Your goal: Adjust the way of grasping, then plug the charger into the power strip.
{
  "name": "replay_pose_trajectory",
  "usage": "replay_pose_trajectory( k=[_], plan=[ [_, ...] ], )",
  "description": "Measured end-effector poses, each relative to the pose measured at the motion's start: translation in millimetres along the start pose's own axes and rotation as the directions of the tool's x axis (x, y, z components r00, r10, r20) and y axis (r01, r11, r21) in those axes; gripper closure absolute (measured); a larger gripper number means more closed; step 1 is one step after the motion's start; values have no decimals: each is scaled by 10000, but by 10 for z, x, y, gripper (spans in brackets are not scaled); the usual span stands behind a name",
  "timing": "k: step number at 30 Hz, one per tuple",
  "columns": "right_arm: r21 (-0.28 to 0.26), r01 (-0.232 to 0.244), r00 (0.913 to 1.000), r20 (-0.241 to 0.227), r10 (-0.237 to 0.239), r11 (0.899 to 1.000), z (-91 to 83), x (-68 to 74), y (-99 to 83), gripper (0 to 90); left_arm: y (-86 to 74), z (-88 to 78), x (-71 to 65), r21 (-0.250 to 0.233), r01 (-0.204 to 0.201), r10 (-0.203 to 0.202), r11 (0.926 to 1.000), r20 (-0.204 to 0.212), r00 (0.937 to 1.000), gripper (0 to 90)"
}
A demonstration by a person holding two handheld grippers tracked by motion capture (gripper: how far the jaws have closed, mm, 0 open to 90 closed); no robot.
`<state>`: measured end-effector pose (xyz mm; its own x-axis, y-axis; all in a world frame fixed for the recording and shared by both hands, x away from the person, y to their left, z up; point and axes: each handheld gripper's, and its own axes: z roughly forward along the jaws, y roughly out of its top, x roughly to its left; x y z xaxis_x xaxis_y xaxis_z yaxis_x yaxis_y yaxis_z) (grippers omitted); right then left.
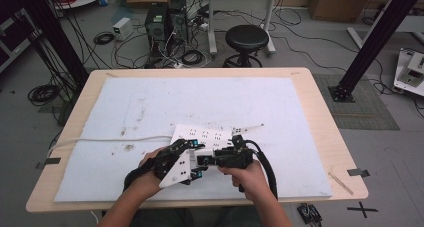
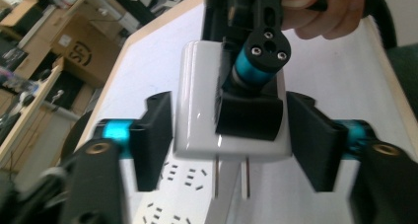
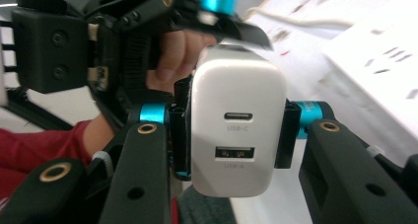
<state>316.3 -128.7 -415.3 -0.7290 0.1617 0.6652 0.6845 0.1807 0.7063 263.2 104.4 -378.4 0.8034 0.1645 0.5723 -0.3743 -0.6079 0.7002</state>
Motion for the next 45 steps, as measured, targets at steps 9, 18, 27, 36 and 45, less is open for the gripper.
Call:
replay_pose_trajectory(
  k=[9, 18, 27, 36, 45],
  plan=[
    [-465, 260, 9984, 521, -236, 9986, -232, 36, 29, 630, -57, -267, 125, -395, 982, -994, 9944, -283, 9947, 292],
    [-941, 582, 9927, 1111, -476, 9939, -364, 87, 75, 630, -278, -582, 433, -171, 2683, -2688, 9632, -779, 9600, 280],
    [-1105, 630, 9884, 1446, -466, 9919, -428, 56, 95, 630, -507, -773, 656, -61, 3664, -3630, 9304, -1514, 9194, 271],
    [-1327, 348, 9880, 1537, -141, 9905, -444, 10, 125, 630, -591, -821, 708, -28, 3912, -3858, 9203, -1721, 9064, 271],
    [-2097, 543, 9744, 2247, -59, 9763, -417, -70, 171, 630, -640, -858, 697, 64, 3921, -3852, 9199, -1732, 9064, 271]
  ],
)
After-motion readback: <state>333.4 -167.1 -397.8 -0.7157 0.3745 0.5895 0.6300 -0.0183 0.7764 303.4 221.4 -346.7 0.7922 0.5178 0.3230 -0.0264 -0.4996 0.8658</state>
